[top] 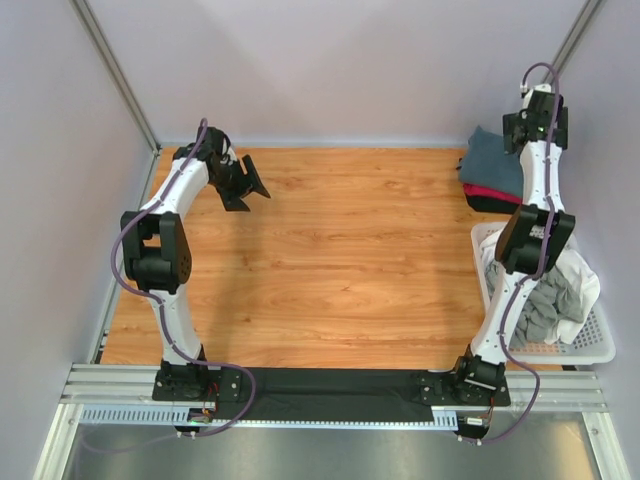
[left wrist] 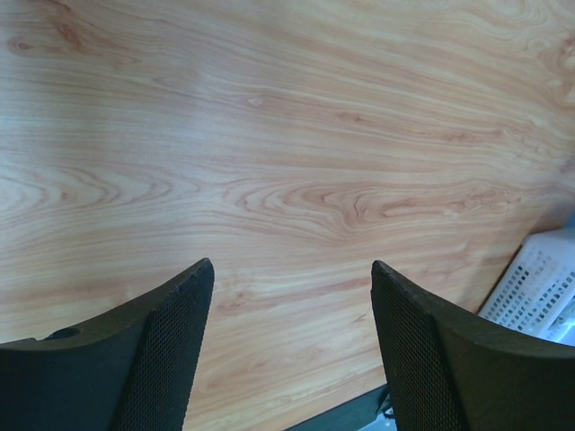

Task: Fold and stack the t-shirts
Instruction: Neatly place the folded tshirt to the corner

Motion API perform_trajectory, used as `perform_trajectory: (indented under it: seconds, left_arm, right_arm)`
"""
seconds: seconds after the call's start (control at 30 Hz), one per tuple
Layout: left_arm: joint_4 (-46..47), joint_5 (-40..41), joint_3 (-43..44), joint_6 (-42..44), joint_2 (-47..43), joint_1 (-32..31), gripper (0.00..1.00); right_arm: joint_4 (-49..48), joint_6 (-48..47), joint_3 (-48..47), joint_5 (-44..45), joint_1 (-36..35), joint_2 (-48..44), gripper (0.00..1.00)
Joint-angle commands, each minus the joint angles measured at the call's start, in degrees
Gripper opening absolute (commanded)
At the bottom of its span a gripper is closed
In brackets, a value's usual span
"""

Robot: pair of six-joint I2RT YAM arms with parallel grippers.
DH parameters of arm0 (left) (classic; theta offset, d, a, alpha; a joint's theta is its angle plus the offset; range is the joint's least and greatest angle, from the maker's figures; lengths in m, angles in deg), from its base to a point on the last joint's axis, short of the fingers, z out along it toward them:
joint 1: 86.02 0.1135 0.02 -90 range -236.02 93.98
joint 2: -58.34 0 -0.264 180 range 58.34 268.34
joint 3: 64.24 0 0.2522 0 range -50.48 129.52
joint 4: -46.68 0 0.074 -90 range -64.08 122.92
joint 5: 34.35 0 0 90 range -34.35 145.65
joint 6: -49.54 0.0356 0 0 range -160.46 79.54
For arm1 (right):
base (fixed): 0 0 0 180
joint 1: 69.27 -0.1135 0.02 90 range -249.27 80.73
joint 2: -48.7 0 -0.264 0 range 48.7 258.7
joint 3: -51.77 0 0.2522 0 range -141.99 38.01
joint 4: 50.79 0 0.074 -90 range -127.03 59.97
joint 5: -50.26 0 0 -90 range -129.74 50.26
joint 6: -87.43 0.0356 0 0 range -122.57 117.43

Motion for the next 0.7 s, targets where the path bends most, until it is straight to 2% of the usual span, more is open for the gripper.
perform_trajectory:
  seconds: [0.0,0.23,0.33,0.5,0.57,0.67]
  left_arm:
    - [0.29,-0.09,1.81,1.37,-1.07,-0.21,0.78]
    - [3.54,3.24,1.46,7.59,-7.38,-0.21,0.79]
    - [5.38,5.96,0.06,11.37,-12.91,-0.30,0.81]
    - [17.93,7.03,-9.06,13.06,-24.52,-0.21,0.87]
    - [22.76,6.42,-11.80,13.58,-30.85,-0.21,0.88]
    - [25.42,6.59,-18.03,15.25,-39.20,-0.21,0.89]
  right_arm:
    - [-4.73,2.43,-0.99,6.32,-0.78,-12.55,1.00]
    - [7.20,18.15,-1.79,-8.87,-3.14,-20.74,1.00]
    - [8.28,24.21,3.12,-14.51,-4.03,-25.13,1.00]
    - [1.79,30.21,22.51,-21.10,-4.12,-37.24,1.00]
    - [-1.29,32.40,26.93,-23.02,-4.12,-42.69,1.00]
    - [-4.19,34.34,35.72,-24.88,-4.12,-49.11,1.00]
